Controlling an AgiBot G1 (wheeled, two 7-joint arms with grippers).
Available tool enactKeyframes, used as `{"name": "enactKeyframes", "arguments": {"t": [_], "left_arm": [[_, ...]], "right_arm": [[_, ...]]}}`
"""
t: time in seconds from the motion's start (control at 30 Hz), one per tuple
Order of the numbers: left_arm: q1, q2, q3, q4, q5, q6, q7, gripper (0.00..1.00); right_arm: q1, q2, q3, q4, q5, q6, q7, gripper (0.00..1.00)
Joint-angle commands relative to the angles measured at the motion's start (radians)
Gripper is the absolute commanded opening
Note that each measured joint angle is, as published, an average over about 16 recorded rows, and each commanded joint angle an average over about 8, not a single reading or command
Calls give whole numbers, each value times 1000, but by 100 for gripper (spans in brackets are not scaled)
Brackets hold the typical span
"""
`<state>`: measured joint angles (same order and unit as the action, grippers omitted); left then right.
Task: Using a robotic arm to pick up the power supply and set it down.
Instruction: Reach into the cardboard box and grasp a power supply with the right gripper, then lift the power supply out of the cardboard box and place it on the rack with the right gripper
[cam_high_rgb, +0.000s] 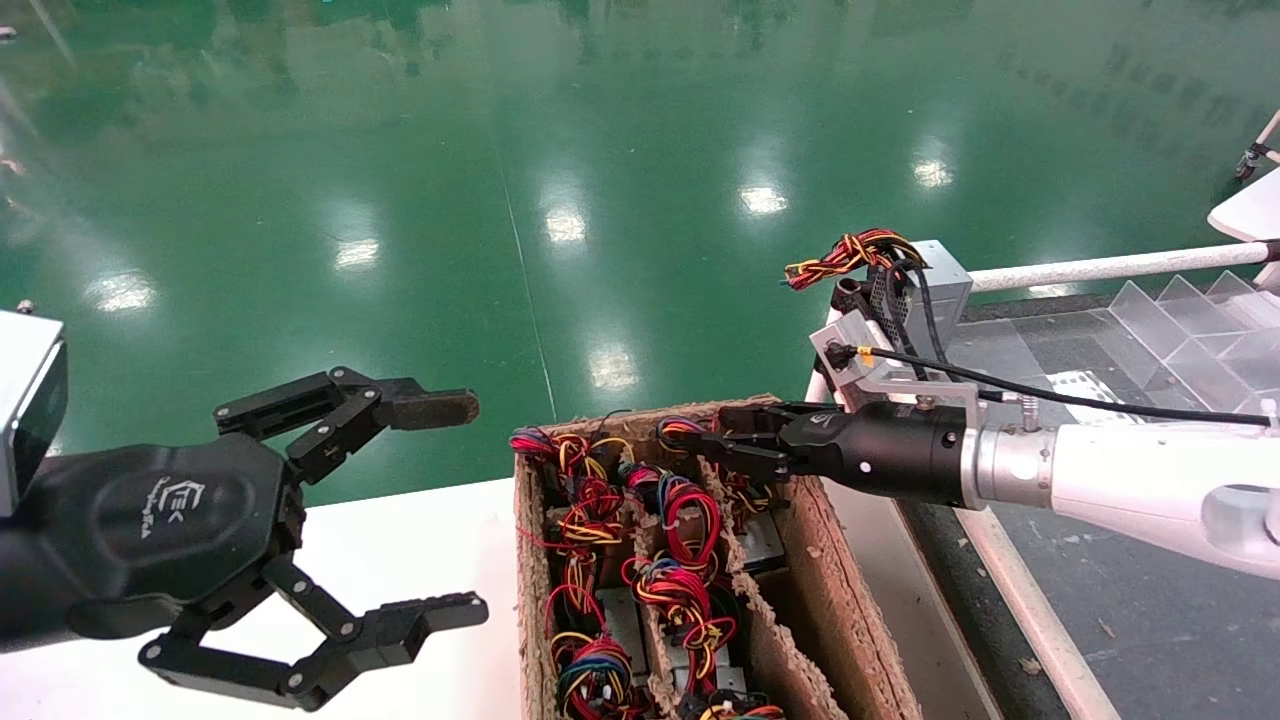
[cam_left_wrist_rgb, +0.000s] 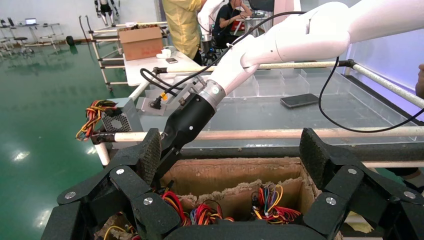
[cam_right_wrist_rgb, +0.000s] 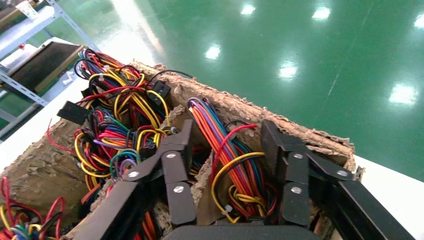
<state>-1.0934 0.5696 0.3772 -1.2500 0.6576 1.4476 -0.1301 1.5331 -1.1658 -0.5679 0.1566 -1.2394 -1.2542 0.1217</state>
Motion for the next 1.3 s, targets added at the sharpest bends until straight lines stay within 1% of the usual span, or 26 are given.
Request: {"name": "enactKeyframes", "arguments": {"t": [0.03, 0.4, 0.73, 1.1, 1.3], "left_arm": [[0, 0, 0, 0, 0, 0, 0, 100], [0, 0, 0, 0, 0, 0, 0, 100], [0, 0, 0, 0, 0, 0, 0, 100], [0, 0, 0, 0, 0, 0, 0, 100], [0, 0, 0, 0, 0, 0, 0, 100]], "right_arm": [[1, -4, 0, -5, -1, 4, -11, 0], [-5, -12, 0, 3, -4, 28, -64, 0], [-11, 5, 21, 22, 26, 12, -68, 0], [-5, 53, 58, 67, 83, -55, -48, 0], [21, 109, 91, 106, 135, -123, -3, 0]]}}
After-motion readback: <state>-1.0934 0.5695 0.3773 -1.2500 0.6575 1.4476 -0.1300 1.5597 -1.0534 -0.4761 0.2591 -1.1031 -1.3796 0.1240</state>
